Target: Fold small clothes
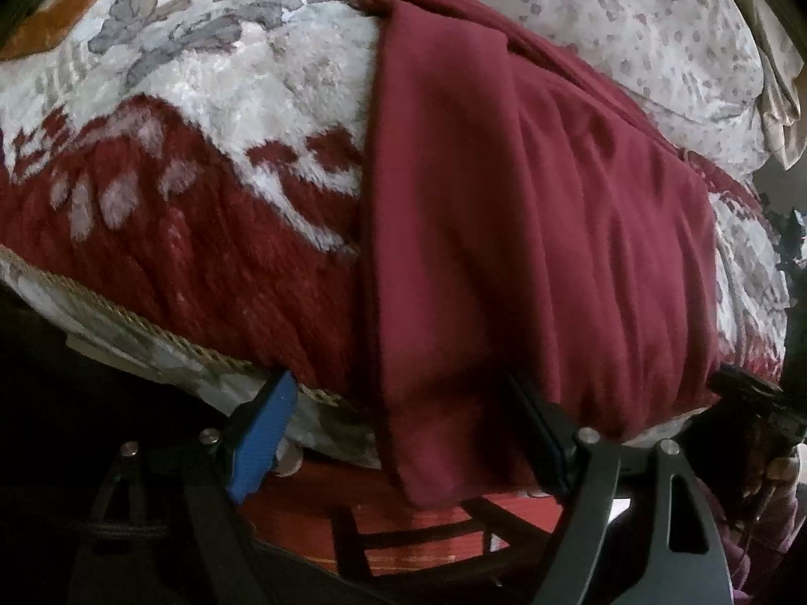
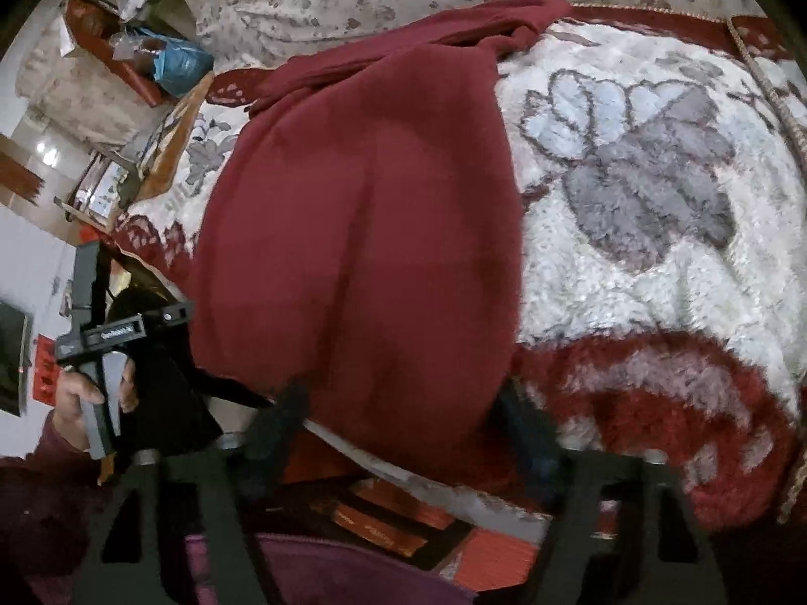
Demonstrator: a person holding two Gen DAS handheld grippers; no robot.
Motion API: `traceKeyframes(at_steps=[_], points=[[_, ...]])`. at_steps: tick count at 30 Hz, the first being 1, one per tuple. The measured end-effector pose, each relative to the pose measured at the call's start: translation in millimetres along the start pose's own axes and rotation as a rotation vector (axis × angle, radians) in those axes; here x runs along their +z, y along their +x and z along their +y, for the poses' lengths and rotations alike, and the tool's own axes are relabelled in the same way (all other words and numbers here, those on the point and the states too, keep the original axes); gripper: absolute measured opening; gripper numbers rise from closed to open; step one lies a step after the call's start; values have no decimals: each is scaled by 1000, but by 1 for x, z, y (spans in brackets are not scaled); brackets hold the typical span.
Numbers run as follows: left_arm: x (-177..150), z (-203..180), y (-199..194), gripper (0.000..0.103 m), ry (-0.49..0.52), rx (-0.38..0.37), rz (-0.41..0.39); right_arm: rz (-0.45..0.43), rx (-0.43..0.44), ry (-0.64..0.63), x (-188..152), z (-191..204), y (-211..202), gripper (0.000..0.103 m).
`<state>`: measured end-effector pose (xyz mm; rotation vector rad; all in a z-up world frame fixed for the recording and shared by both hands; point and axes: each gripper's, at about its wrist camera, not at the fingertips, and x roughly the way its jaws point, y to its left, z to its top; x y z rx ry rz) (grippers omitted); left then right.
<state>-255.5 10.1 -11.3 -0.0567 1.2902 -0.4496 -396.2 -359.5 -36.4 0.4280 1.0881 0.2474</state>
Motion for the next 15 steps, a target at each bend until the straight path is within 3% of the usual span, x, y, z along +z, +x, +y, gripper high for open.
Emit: traceKeyframes(at_steps=[1, 2, 4, 7, 10, 12, 13, 14, 15], points=[[-1, -2, 2, 79, -1, -3, 2, 4, 8, -4, 0, 0, -1, 41], [-2, -2, 2, 79, -4, -5, 2, 10, 33, -4, 1, 0, -2, 34], [-5, 0, 2, 79, -19, -11, -9, 14, 65, -3, 1, -1, -2, 34], [-5, 3, 6, 81, -59, -20, -13, 22, 49, 2, 3, -4, 4, 37], [-9, 7, 9, 81, -80, -27, -7, 3, 137, 94, 5, -13, 9, 57], [-11, 8, 8, 80, -80, -26, -7, -4, 134, 92, 6, -11, 10, 57], [-10, 8, 8, 72, -84, -23, -6, -9, 126, 81, 6, -9, 10, 57], [-11, 9, 6, 61, -90, -11, -5, -13, 107, 64, 6, -6, 10, 52], [-11, 10, 4, 57, -97, -6, -5, -20, 80, 53, 6, -2, 9, 45]])
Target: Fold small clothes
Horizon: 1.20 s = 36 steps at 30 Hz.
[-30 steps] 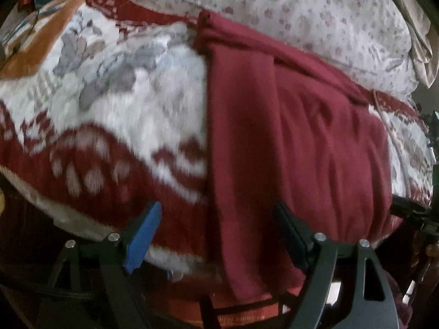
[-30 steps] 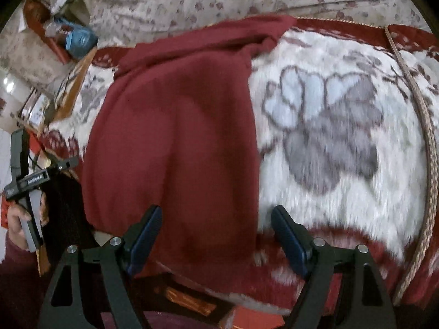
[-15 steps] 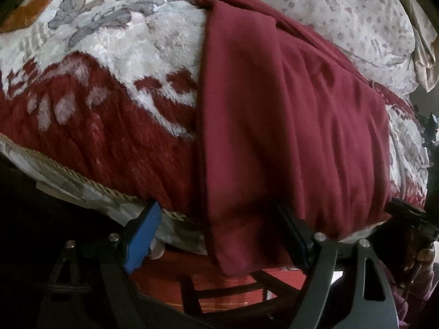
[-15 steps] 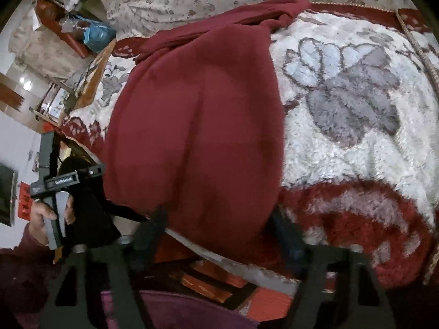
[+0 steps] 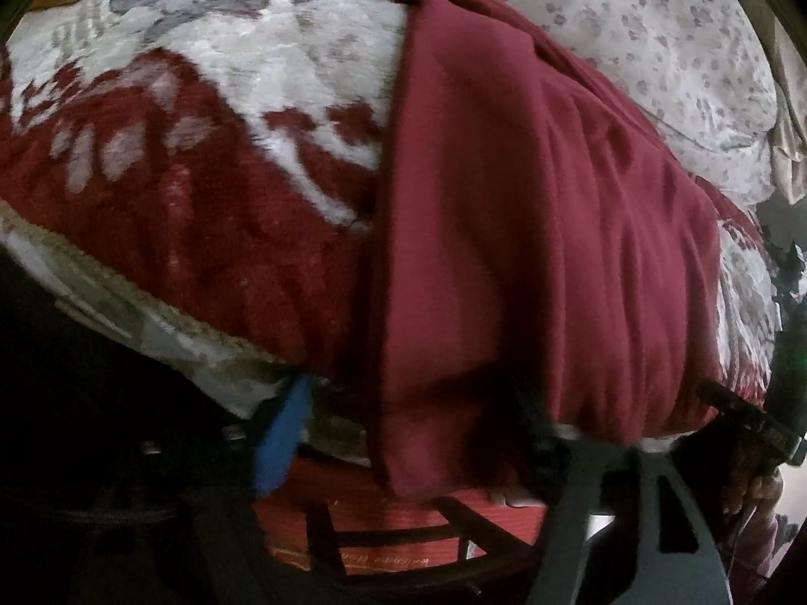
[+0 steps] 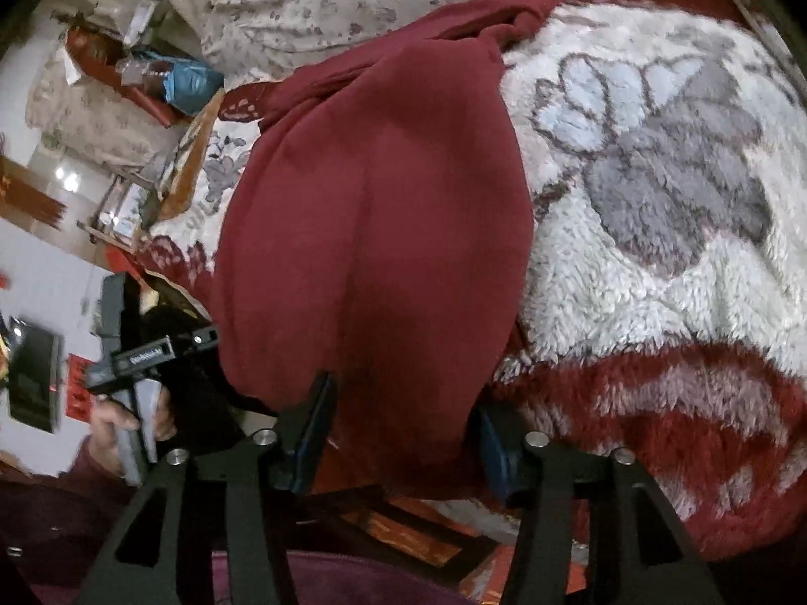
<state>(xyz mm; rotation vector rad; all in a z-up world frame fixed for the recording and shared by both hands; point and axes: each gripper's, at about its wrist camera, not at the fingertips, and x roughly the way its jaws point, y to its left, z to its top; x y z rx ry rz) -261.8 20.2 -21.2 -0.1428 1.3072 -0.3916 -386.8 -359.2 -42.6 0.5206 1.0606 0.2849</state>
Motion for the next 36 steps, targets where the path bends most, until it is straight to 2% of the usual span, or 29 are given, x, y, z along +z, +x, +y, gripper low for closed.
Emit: traceKeyframes(at_steps=[2, 3, 4, 5, 7, 12, 13, 16, 18, 21, 24, 29, 36], points=[[0, 7, -6, 40, -26, -5, -2, -10, -64, -26, -1, 5, -1, 15], [-1, 12, -9, 27, -32, -16, -2, -14, -55, -23, -1, 6, -3, 14], [-1, 13, -12, 7, -35, -53, 3, -15, -22, -10, -2, 6, -5, 13], [0, 14, -17, 6, -44, -71, 7, -14, -5, -13, -3, 10, -9, 13], [3, 14, -33, 6, -25, -87, -22, -21, -4, -48, -4, 21, -17, 13], [2, 18, -74, 6, 21, -88, -111, 16, 61, -102, -22, 42, -32, 12], [2, 22, -76, 6, 19, -82, -117, 40, 79, -106, -30, 45, -28, 12], [-1, 32, -71, 6, 1, -62, -106, 80, 62, -99, -40, 42, -15, 12], [-1, 36, -68, 6, -14, -73, -97, 84, 79, -56, -40, 32, -10, 12], [6, 27, -76, 6, 5, -94, -129, 66, 110, -49, -32, 33, -14, 12], [22, 17, -88, 6, 6, -130, -181, 16, 153, -55, -17, 38, -30, 12], [62, 0, -107, 6, 43, -168, -279, -146, 232, -26, 26, 38, -61, 12], [127, -27, -107, 6, 93, -157, -372, -285, 211, -3, 89, 29, -73, 12]])
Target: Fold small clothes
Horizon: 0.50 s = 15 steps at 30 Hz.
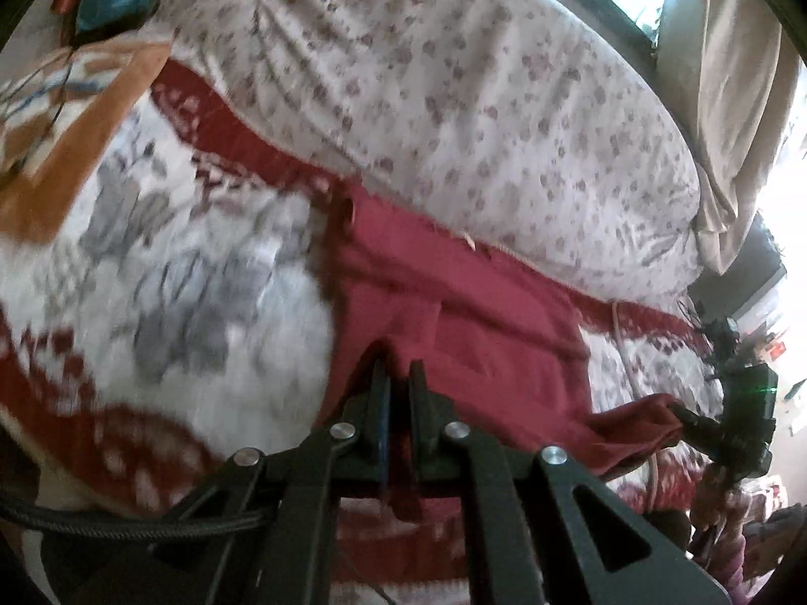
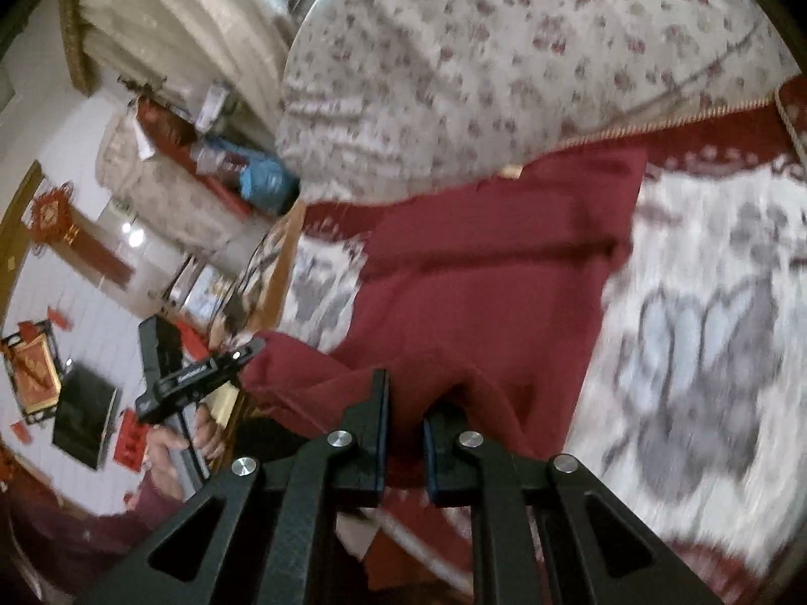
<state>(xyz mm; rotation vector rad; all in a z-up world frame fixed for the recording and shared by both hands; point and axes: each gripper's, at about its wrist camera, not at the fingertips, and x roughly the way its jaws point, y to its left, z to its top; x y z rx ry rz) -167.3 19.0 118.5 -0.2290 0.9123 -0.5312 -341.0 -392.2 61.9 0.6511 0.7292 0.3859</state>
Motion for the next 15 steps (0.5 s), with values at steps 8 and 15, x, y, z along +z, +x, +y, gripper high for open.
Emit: traceKeyframes(at_steps=[8, 15], points=[[69, -7, 49, 6, 17, 28, -47, -72, -59, 22, 73, -25, 23, 12], [121, -4, 115, 6, 21, 86, -30, -86, -127, 52, 125, -52, 60, 12]])
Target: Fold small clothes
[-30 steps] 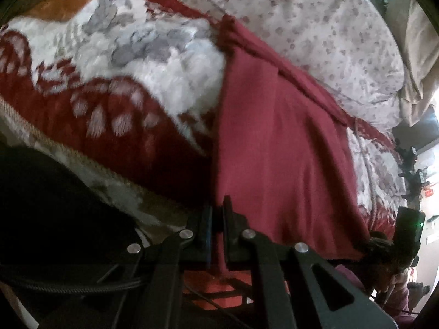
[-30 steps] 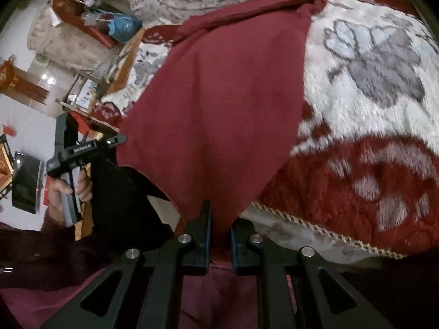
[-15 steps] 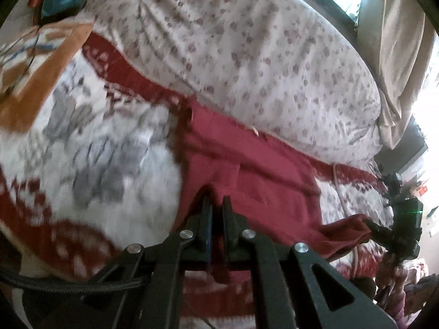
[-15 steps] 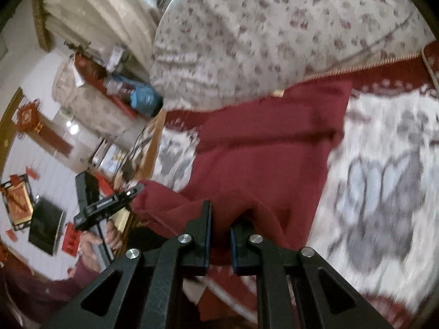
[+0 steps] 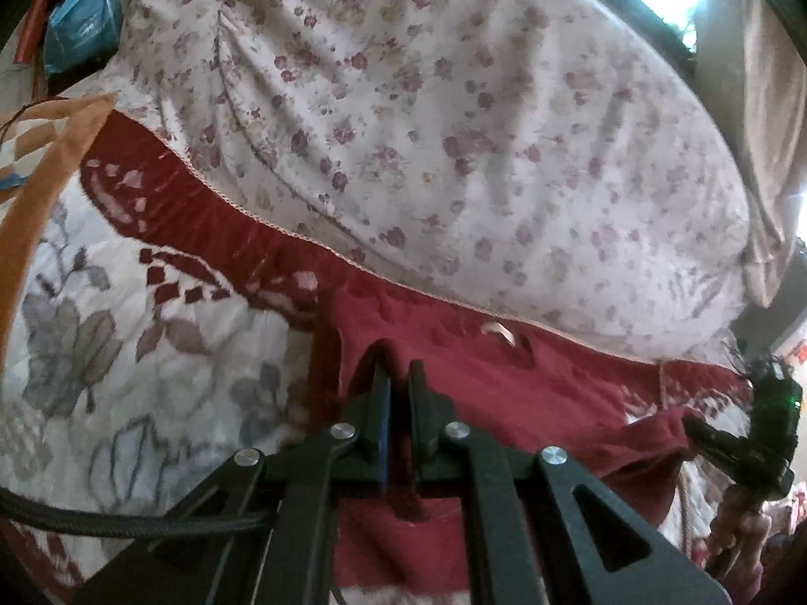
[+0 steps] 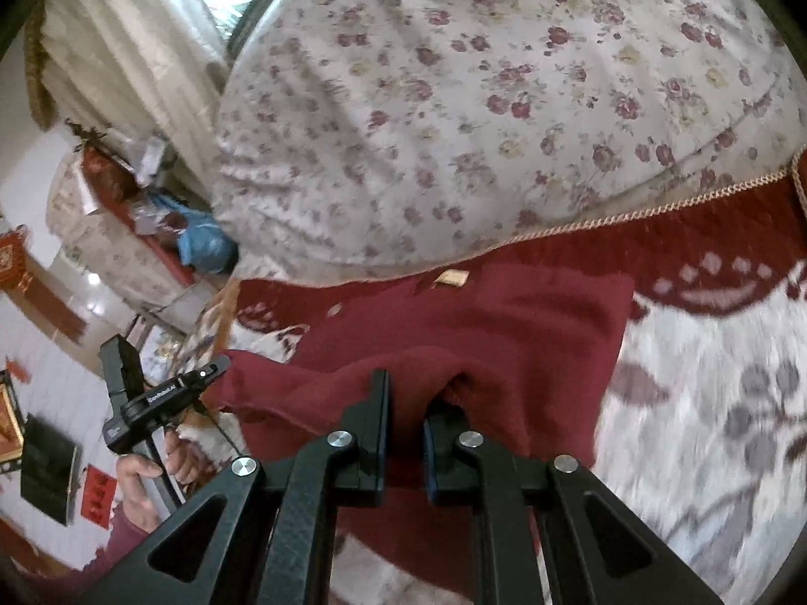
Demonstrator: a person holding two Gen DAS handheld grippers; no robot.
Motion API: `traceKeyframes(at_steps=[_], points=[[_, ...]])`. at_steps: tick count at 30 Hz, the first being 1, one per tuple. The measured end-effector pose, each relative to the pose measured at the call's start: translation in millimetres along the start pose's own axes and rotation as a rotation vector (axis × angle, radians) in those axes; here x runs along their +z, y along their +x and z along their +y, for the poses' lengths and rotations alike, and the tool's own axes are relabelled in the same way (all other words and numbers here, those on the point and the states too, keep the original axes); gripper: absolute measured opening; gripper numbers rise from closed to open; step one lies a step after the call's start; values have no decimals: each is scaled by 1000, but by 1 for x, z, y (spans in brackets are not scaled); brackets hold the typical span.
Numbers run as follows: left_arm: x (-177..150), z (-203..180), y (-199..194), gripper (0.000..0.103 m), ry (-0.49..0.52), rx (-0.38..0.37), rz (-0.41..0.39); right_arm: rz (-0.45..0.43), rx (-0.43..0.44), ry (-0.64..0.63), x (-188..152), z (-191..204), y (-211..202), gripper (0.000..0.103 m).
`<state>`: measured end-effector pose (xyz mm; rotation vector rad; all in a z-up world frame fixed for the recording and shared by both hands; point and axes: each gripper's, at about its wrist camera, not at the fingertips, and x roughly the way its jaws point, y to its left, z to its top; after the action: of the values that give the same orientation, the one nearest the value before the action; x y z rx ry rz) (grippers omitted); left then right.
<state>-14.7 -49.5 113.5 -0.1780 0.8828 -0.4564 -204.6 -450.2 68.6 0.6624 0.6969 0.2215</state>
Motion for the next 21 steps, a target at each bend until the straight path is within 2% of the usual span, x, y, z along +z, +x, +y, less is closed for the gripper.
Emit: traceKeyframes(at_steps=[6, 10, 13, 15, 16, 17, 18, 19, 21], points=[[22, 10, 59, 6, -41, 22, 59, 31, -42, 35, 32, -29, 44, 12], [26, 13, 87, 6, -38, 33, 99, 48, -98, 47, 43, -44, 71, 13], [30, 17, 96, 10, -65, 17, 124, 79, -105, 106, 47, -65, 92, 16], [34, 19, 94, 20, -76, -2, 138, 85, -105, 131, 48, -71, 93, 19], [36, 18, 89, 44, -73, 6, 122, 68, -92, 141, 48, -72, 88, 28], [39, 17, 80, 70, -67, 23, 85, 25, -95, 143, 46, -70, 78, 56], [41, 18, 70, 75, -65, 26, 38, -17, -113, 142, 44, -67, 68, 71], [42, 17, 64, 76, -64, 22, 11, -79, -121, 138, 41, -63, 54, 78], [45, 15, 57, 76, -50, 11, 3, -97, -88, 105, 38, -52, 43, 75]])
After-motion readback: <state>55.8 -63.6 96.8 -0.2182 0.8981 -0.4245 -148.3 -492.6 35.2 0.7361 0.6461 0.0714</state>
